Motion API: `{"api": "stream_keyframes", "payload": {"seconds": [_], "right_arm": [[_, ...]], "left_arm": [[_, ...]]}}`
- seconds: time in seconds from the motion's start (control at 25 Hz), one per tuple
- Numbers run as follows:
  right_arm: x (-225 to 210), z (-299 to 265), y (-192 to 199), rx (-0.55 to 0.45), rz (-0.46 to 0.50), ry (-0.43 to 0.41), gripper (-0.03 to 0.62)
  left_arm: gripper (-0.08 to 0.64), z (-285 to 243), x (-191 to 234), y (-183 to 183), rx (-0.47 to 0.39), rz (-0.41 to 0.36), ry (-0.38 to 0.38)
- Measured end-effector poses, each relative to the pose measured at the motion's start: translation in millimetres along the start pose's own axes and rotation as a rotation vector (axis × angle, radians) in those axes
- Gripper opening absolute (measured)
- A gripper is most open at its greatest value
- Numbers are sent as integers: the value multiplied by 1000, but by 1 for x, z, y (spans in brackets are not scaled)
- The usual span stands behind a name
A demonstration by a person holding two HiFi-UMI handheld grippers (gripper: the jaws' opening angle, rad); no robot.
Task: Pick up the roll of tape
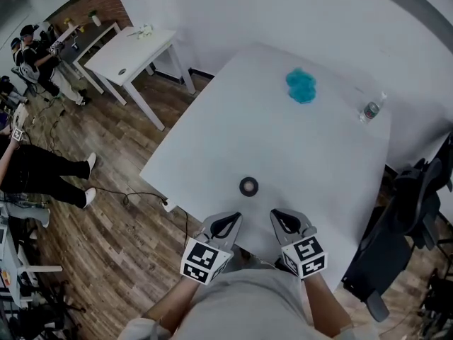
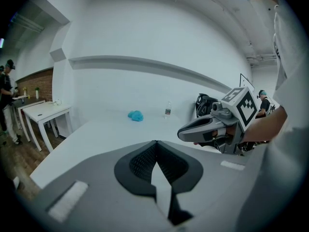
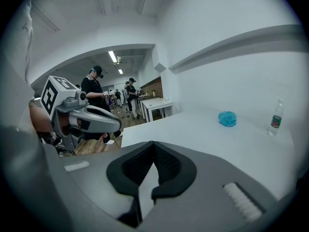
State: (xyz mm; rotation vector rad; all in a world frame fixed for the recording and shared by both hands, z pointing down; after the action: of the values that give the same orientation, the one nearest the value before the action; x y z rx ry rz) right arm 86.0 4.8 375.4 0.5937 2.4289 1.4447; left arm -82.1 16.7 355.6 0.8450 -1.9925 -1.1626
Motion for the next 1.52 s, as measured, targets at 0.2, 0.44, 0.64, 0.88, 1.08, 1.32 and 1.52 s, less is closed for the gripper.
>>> {"api": "stream_keyframes", "payload": {"seconds": [0.2, 0.44, 0.64, 0.88, 1.08, 1.32, 1.52], "right_arm": [[-3, -11, -1, 16, -23, 16, 6], [-6, -23, -3, 33, -49, 38, 6], [-12, -34, -2, 41, -31, 48, 6], [-17, -45, -1, 57, -36, 56, 6], [-15, -51, 4, 78, -56, 54, 6], [-21, -58, 16, 109, -59, 75, 6], [-26, -62, 21, 126, -66, 85, 6]], "left_arm": [[20, -8, 15, -5, 5, -7, 24], [20, -14, 29, -7, 18, -9, 49], [20, -22, 40, -5, 28, -7, 52], [20, -34, 55, 0, 40, -8, 57], [20, -38, 60, 4, 65, -8, 64], [20, -44, 67, 13, 86, -5, 67], [20, -49, 75, 23, 105, 3, 69]]}}
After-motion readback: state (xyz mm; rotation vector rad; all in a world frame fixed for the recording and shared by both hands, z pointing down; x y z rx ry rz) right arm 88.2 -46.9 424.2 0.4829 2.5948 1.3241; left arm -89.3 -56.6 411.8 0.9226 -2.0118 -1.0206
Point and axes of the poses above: the fingertips, and each gripper's own axes: z backward along the fingers, x to its left, y out of its underside, the point moved 7 cm from there along z, backward along the fingers, and after that the axes turned 15 degrees about y, right-handed, at the moved point
